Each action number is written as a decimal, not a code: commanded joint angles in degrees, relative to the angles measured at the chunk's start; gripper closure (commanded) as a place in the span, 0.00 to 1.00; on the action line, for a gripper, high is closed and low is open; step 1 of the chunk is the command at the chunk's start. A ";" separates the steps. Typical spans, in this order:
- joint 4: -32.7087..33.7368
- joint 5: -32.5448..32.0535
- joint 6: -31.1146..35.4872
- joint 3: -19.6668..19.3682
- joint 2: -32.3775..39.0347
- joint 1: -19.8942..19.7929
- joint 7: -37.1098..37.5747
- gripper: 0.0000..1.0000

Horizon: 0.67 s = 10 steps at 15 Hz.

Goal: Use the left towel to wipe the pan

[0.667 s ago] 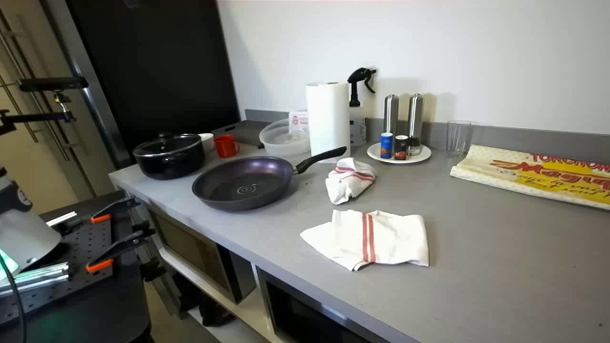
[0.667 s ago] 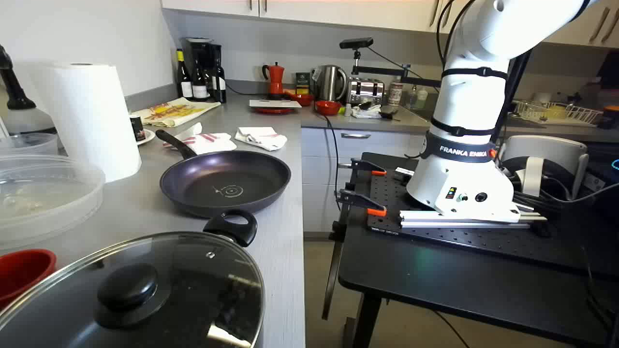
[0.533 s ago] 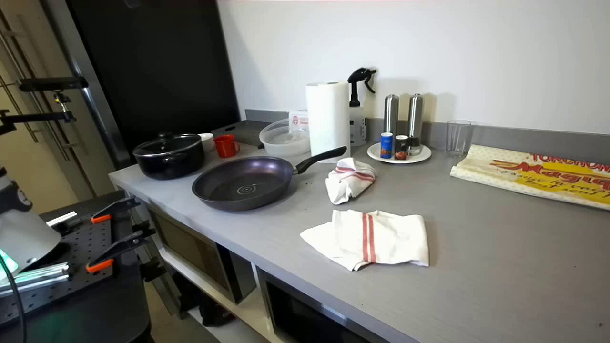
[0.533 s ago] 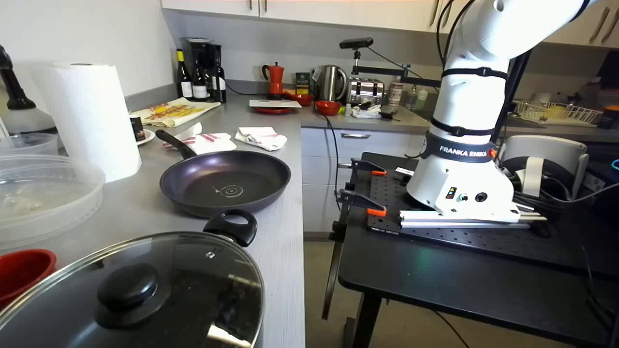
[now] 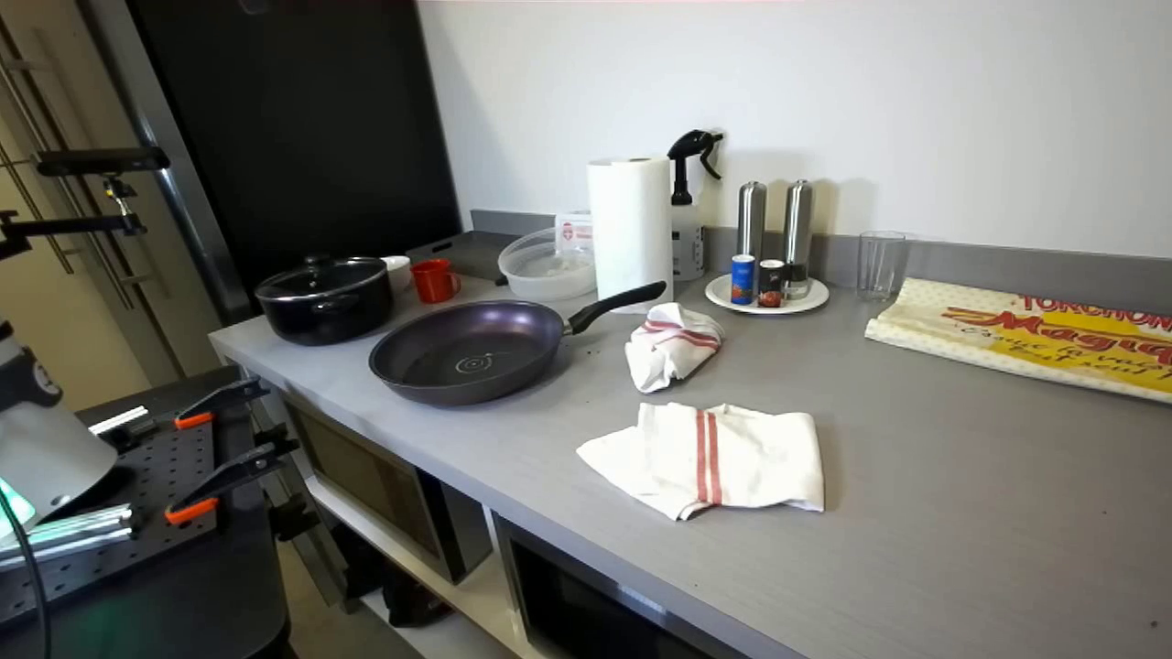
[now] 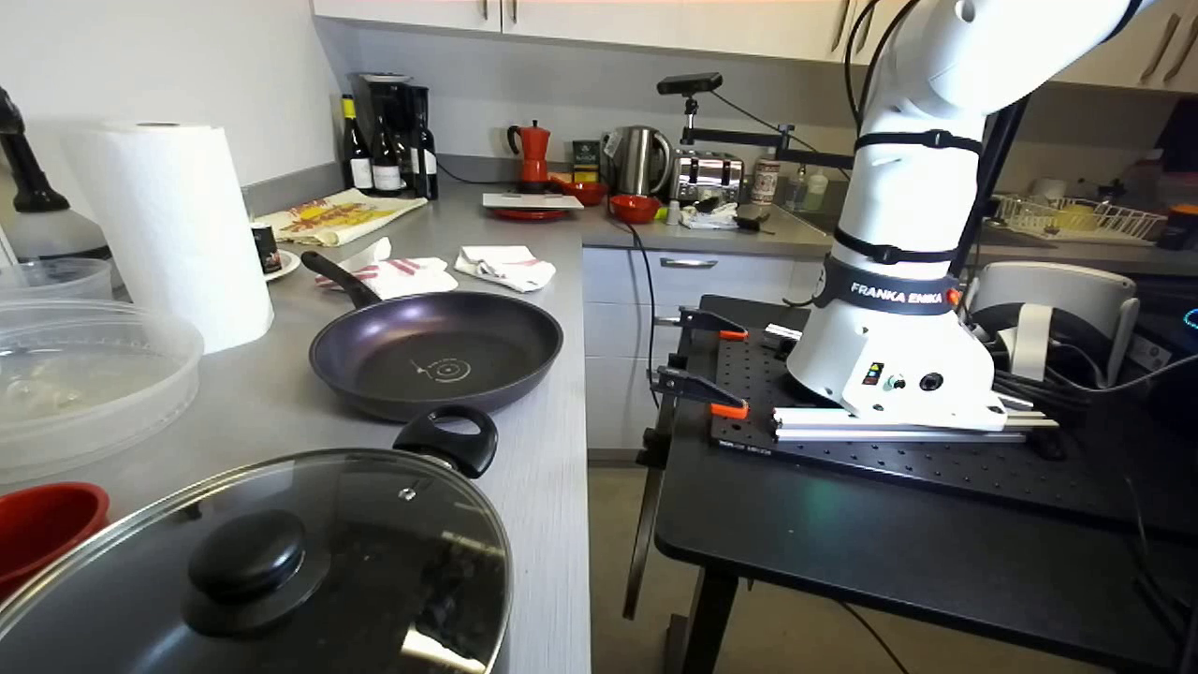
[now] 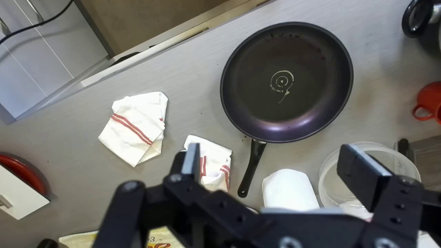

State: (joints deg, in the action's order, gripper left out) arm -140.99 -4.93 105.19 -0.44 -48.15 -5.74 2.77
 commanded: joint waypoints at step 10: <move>9.63 0.53 0.51 -4.23 15.14 0.93 -3.37 0.00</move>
State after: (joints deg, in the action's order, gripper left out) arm -137.00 -4.86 105.92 -2.80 -40.16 -5.13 1.46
